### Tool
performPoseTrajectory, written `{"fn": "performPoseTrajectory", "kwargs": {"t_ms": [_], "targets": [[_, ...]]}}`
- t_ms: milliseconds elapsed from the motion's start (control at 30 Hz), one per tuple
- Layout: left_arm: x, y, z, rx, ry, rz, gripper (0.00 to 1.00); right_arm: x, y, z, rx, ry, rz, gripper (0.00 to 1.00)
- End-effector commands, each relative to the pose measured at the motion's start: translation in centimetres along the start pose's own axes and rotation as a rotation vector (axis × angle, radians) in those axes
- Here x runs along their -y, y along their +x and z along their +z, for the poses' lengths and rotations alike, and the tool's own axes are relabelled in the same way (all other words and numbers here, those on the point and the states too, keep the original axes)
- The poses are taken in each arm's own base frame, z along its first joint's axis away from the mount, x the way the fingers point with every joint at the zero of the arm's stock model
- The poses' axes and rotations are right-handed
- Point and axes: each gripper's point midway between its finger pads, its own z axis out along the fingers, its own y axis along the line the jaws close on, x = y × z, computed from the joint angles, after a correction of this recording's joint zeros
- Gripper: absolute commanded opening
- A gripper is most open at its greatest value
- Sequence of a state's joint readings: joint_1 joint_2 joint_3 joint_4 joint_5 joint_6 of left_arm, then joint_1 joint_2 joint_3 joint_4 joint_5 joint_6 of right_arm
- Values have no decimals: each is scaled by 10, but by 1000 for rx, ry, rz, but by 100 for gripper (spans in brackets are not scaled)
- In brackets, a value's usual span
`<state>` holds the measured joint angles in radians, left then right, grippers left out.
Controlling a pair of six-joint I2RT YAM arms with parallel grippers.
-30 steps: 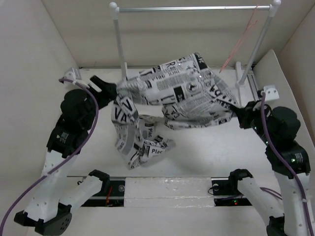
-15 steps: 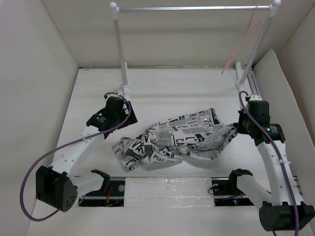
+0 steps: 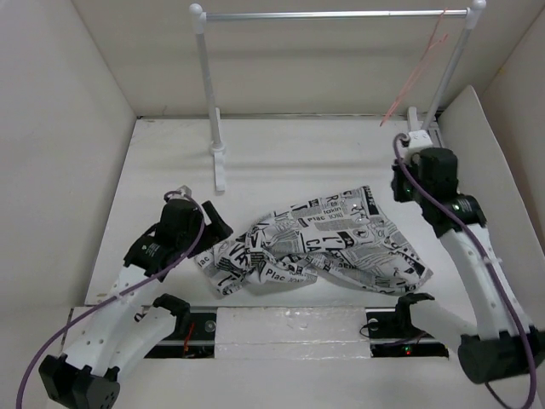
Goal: Place the trousers on the hanger
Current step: Flatten out the trousers at the center of the board.
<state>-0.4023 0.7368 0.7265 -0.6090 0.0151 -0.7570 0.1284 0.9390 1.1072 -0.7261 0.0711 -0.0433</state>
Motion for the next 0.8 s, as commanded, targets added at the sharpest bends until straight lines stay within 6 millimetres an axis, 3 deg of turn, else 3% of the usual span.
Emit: {"fn": "performPoseTrajectory", "kwargs": {"t_ms": [0, 67, 133, 200, 267, 333, 400, 500, 567, 633, 667, 700, 767], "targets": [[-24, 37, 2, -144, -61, -4, 78, -40, 4, 66, -32, -147, -59, 22], [-21, 42, 3, -157, -46, -50, 84, -41, 19, 106, -92, -154, -44, 69], [-13, 57, 10, -222, 2, -126, 84, -36, 11, 132, -76, -134, -13, 80], [-21, 73, 20, -258, -2, -175, 84, -26, 23, 166, -118, -114, 40, 86], [-24, 69, 29, -206, -6, -225, 85, -20, 25, 184, -131, -101, 67, 87], [-28, 62, 38, -146, -8, -245, 84, -15, 49, 205, -206, -88, 77, 87], [-34, 64, 50, -135, -31, -270, 81, -18, 61, 214, -251, -100, 81, 84], [-26, 58, 66, -105, 9, -303, 68, -27, 91, 224, -310, -119, 144, 79], [-24, 52, 71, -78, 15, -316, 49, -27, 101, 231, -298, -151, 180, 73], [-20, 39, 73, -26, 26, -313, 36, -35, 105, 228, -303, -197, 184, 46], [-19, 33, 72, -4, 24, -309, 13, -32, 104, 228, -294, -204, 192, 24], [-9, 18, 65, 38, 44, -302, 3, -37, 102, 227, -293, -235, 187, 16], [-8, -6, 56, 133, 20, -248, 0, -33, 93, 221, -274, -233, 182, 0]]}}
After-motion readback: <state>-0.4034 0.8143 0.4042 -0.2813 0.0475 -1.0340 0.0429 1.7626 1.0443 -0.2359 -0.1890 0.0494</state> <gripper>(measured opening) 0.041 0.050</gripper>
